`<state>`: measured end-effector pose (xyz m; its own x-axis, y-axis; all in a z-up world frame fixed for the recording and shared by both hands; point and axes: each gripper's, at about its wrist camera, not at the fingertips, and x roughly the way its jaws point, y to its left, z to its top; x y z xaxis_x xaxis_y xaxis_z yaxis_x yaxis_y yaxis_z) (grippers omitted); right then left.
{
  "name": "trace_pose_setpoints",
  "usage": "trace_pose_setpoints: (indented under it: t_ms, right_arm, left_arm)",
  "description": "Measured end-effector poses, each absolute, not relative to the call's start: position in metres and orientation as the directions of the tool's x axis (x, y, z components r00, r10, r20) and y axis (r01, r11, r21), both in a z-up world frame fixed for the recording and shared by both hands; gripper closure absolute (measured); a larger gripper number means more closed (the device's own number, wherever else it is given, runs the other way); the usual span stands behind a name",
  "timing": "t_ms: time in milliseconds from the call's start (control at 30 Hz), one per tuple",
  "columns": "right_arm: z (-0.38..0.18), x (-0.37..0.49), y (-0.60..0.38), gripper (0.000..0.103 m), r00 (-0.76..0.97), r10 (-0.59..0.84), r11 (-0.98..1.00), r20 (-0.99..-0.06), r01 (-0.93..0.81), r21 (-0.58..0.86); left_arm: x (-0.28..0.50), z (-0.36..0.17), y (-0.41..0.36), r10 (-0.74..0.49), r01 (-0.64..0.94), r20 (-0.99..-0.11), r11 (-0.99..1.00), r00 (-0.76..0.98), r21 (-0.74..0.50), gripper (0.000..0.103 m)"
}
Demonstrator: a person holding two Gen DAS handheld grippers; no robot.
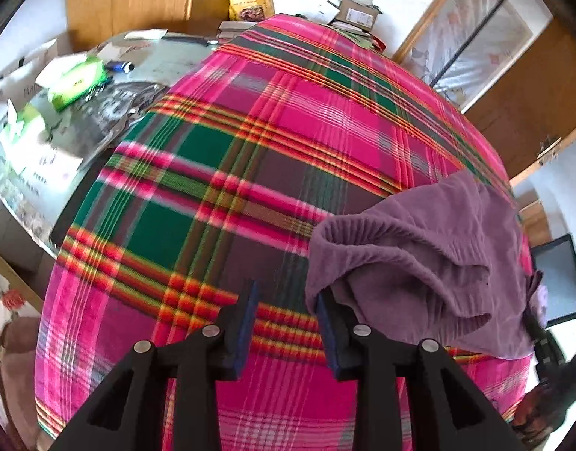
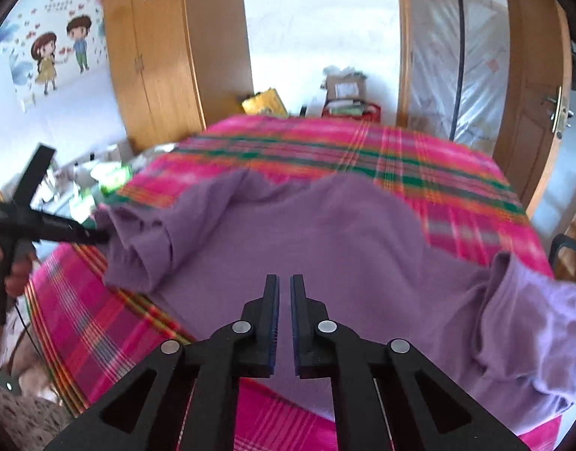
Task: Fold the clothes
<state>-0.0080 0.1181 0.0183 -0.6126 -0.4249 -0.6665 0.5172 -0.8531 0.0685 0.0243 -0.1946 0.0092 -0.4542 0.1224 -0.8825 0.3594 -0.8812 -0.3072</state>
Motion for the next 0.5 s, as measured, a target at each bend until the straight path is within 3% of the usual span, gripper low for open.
trace_pose_setpoints:
  t_ms: [167, 233, 500]
  right_arm:
    - [0.001, -0.006, 0.120, 0.082, -0.589, -0.418, -0.853, -0.692, 0.516, 0.077]
    - [-0.003, -0.005, 0.120, 0.078, -0.580, -0.423, -0.850, -0.697, 0.521, 0.082]
    - [-0.015, 0.005, 0.100, 0.074, -0.540, -0.443, -0.805, -0.716, 0.591, 0.052]
  left_arm:
    - [0.048, 0.027, -0.200, -0.005, 0.417, -0.877, -0.881, -0.480, -0.223, 0.072]
    - [0.056, 0.041, -0.193, 0.068, 0.352, -0.839, -0.887, -0.541, -0.298, 0.072]
    - [0.021, 0.050, -0.091, 0.219, 0.019, -0.837, -0.964, -0.502, -0.264, 0.072]
